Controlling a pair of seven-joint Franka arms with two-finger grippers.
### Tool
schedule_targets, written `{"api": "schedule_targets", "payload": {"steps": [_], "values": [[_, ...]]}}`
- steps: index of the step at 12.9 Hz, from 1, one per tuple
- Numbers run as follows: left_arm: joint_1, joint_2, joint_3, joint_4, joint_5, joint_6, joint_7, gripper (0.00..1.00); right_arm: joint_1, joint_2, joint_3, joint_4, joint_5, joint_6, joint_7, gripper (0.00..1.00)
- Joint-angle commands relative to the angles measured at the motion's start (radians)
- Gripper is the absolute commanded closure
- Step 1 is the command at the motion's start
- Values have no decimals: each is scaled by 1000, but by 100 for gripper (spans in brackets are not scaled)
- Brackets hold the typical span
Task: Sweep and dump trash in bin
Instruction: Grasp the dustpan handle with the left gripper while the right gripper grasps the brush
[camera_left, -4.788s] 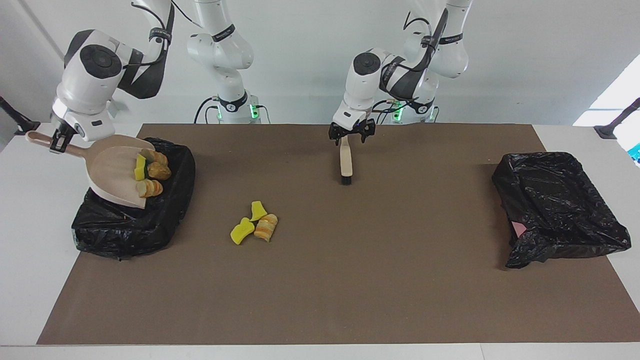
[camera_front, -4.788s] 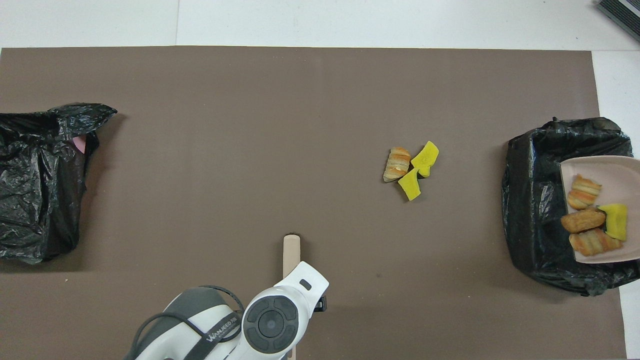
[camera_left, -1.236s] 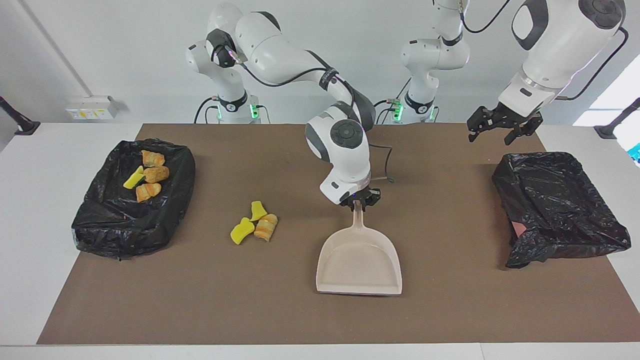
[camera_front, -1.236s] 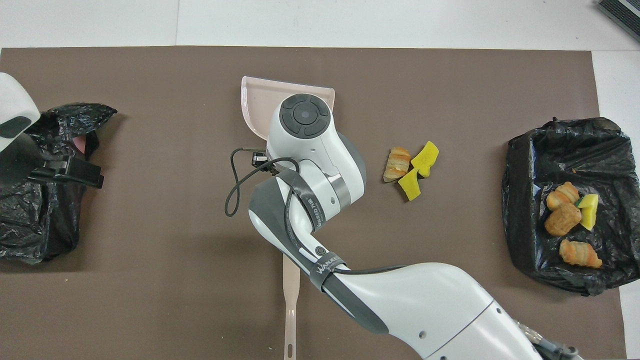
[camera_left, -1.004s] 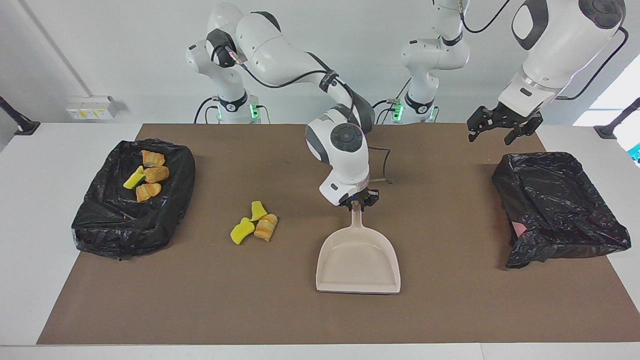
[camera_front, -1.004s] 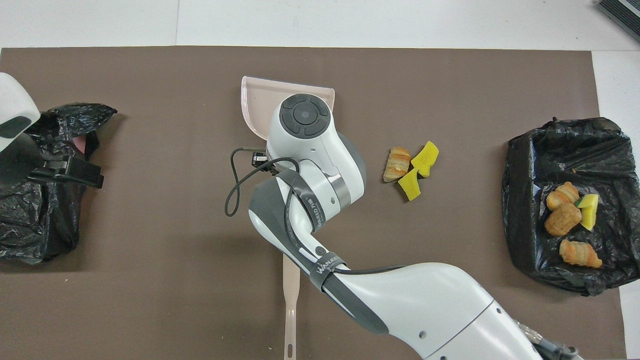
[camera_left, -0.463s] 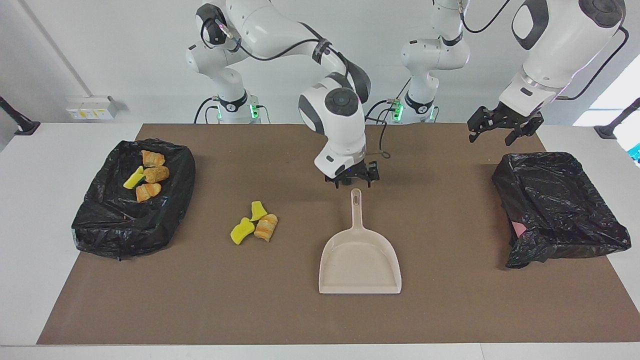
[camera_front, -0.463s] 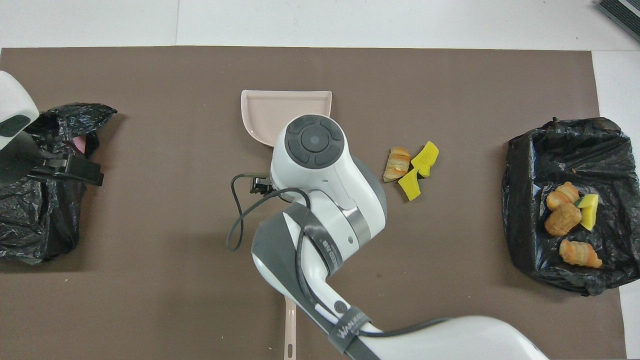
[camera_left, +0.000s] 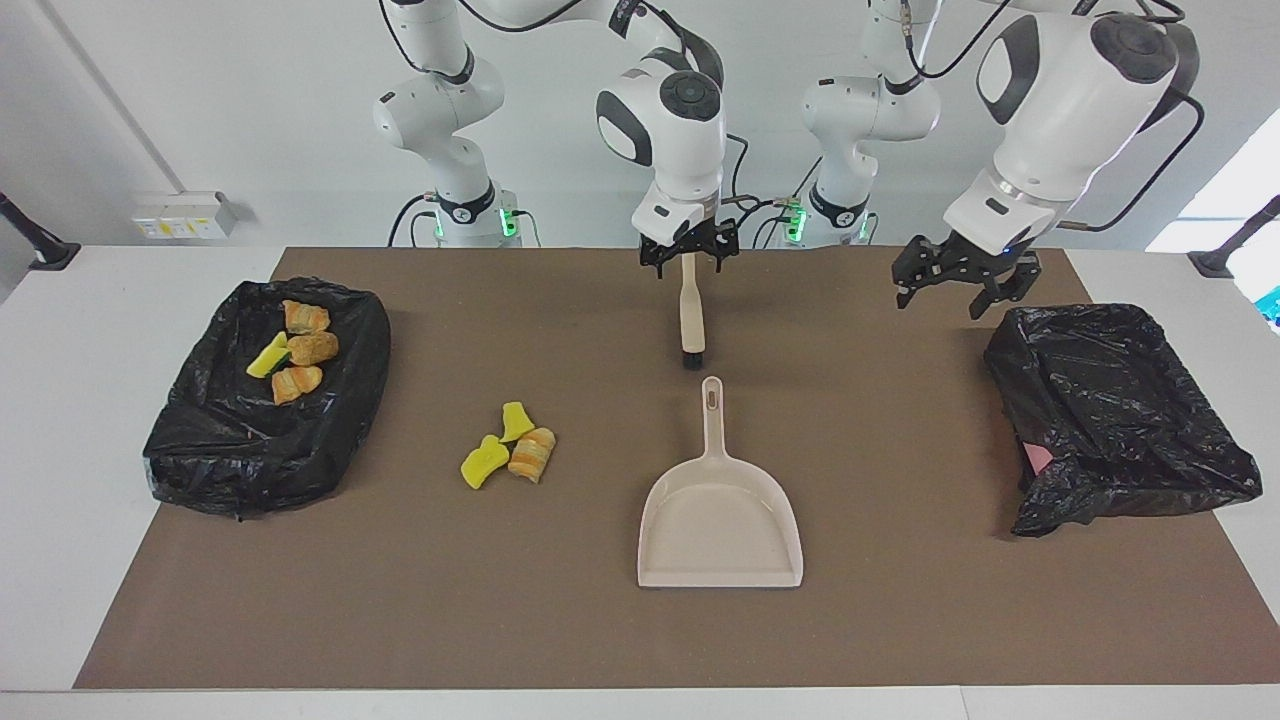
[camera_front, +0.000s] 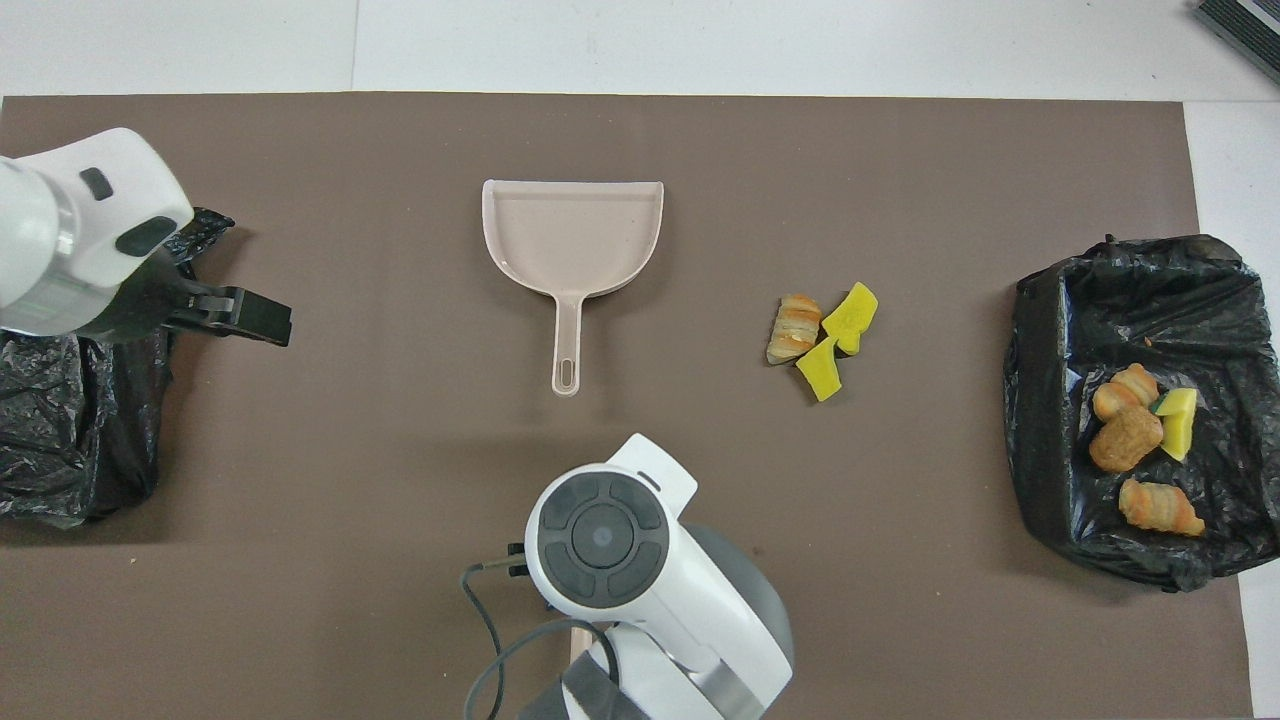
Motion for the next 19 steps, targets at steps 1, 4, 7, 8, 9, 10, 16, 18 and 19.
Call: {"api": "schedule_targets", "payload": {"steps": [1, 4, 7, 8, 9, 10, 16, 18, 19], "values": [[-86, 75, 12, 14, 15, 90, -75, 0, 75, -20, 8, -174, 57, 205, 59, 0], [-150, 148, 12, 9, 16, 185, -171, 0, 86, -32, 9, -225, 60, 243, 88, 0], [-241, 240, 12, 9, 70, 306, -321, 0, 101, -46, 9, -259, 61, 246, 107, 0], [-261, 252, 12, 8, 70, 320, -332, 0, 103, -49, 9, -268, 63, 245, 113, 0], [-269, 272, 12, 8, 70, 337, -340, 0, 123, -48, 12, -285, 63, 251, 133, 0], [-278, 280, 12, 3, 70, 355, -368, 0, 138, -48, 11, -292, 63, 254, 140, 0], [-327, 294, 12, -55, 72, 438, -400, 0, 140, -46, 11, -292, 63, 257, 142, 78], [-339, 318, 12, -57, 72, 444, -402, 0, 138, -45, 11, -294, 65, 257, 144, 84], [-356, 332, 14, -57, 78, 460, -415, 0, 137, -45, 11, -294, 65, 260, 144, 84]]}}
